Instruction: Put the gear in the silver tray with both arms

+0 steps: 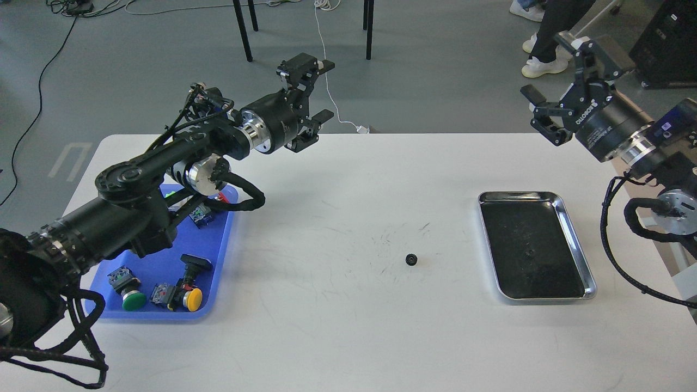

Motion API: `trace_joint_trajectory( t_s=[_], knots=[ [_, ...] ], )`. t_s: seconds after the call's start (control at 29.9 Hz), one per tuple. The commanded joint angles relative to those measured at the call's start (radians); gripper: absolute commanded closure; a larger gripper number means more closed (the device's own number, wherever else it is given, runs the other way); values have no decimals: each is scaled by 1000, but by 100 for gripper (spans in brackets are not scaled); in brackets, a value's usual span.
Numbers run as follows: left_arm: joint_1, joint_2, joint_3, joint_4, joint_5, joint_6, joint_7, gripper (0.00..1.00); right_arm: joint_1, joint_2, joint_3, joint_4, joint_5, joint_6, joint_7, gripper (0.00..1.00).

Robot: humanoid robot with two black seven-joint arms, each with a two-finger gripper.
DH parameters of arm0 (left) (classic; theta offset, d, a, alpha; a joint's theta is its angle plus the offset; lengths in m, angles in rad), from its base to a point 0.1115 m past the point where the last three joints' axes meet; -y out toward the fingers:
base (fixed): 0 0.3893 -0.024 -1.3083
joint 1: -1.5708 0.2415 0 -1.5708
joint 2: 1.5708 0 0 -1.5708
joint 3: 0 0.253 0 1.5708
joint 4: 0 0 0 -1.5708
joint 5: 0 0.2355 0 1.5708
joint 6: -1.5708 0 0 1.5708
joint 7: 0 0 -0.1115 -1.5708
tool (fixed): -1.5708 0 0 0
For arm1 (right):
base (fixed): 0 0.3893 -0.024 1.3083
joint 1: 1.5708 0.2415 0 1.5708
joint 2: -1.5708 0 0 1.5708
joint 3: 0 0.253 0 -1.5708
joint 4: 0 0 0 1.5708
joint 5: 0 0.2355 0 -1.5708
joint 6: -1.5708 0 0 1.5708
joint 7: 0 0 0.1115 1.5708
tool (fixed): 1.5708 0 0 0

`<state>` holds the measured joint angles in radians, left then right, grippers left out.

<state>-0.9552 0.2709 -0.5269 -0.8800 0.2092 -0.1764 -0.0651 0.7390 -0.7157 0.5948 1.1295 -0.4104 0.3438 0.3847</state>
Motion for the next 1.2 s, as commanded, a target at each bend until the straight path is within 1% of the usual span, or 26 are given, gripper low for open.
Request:
trace_joint_trajectory(
  t_s=[0.0, 0.17, 0.23, 0.27, 0.33, 0.54, 0.67, 0.77, 0.8, 0.87, 0.94, 1.07, 1.17],
  knots=[
    [36, 13, -134, 68, -106, -75, 1, 3, 153, -13, -217, -14, -94, -2, 2, 1],
    [110, 19, -298, 191, -135, -181, -1, 3, 394, -2, -539, -22, -146, -2, 2, 1],
    [148, 39, -356, 194, -183, -201, 1, 3, 489, 19, -657, -23, -171, -2, 3, 1],
    [165, 54, -383, 188, -212, -203, 1, 3, 532, 47, -708, -28, -195, -2, 2, 1],
    [191, 73, -424, 181, -275, -204, 1, 3, 618, 138, -826, -56, -261, -2, 3, 1],
    [239, 111, -481, 118, -344, -206, 1, 2, 779, 350, -1111, -88, -485, -3, 17, 2],
    [279, 123, -495, 30, -346, -201, -2, 2, 826, 433, -1254, -94, -594, -9, 17, 5],
    [292, 123, -501, -8, -346, -201, -15, 2, 832, 475, -1310, -96, -656, -12, 16, 10],
    [293, 123, -499, -8, -344, -203, -15, 2, 832, 487, -1323, -96, -665, -12, 17, 13],
    [294, 125, -499, -8, -346, -201, -15, 2, 832, 512, -1354, -96, -670, -12, 16, 25],
    [293, 125, -501, -10, -344, -203, -15, 2, 832, 545, -1386, -100, -670, -14, 16, 30],
    [294, 129, -502, -11, -346, -201, -27, 2, 817, 604, -1446, -154, -668, -17, 16, 33],
    [294, 140, -502, -19, -346, -199, -30, 2, 792, 633, -1463, -175, -668, -48, 16, 34]
  ],
)
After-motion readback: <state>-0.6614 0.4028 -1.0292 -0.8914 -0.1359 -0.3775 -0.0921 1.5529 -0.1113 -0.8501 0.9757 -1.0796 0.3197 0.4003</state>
